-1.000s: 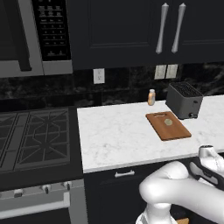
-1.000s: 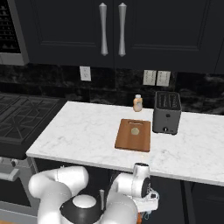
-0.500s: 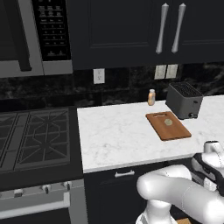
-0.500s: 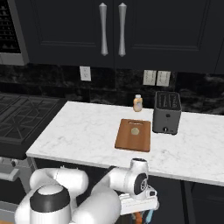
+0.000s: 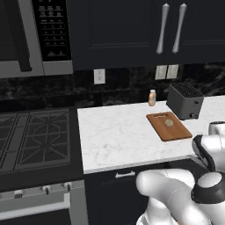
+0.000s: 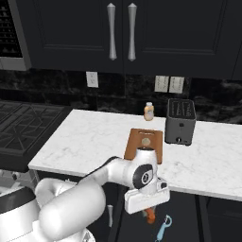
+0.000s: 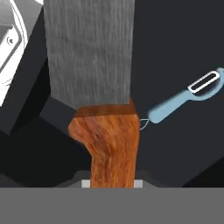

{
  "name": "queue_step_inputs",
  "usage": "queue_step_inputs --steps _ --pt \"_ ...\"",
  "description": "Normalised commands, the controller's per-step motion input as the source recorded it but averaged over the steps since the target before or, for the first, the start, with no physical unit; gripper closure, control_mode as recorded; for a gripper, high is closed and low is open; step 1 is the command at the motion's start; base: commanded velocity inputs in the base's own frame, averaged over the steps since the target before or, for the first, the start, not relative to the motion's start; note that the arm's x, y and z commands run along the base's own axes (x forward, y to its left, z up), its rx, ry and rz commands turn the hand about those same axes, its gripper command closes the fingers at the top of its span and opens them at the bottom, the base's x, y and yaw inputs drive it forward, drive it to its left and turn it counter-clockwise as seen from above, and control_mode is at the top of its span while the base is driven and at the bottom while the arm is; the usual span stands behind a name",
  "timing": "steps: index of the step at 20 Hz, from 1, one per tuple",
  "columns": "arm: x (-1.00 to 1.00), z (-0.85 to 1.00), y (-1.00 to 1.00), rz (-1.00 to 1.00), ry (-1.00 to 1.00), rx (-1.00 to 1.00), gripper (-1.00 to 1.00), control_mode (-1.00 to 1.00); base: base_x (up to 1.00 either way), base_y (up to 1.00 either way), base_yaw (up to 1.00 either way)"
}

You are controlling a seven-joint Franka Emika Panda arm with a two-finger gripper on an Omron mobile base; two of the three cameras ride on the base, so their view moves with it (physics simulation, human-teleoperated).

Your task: Place the appropriate cutting tool for cutting the garlic skin on the cutting board.

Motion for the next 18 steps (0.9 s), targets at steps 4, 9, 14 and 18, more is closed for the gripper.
queue_step_inputs --steps 4,9,14,18 --pt "0.56 0.92 -0.07 0.07 -0.13 0.02 1.00 -1.00 0.00 0.00 0.00" --pt "0.99 0.41 -0.17 0.01 -0.02 0.05 1.00 -1.00 0.00 0.00 0.00" --pt "1.00 0.06 -0.11 0.00 0.00 0.06 1.00 -1.00 0.00 0.00 0.00" --pt "1.00 0.00 -0.01 0.00 0.00 0.04 1.00 -1.00 0.00 0.00 0.00"
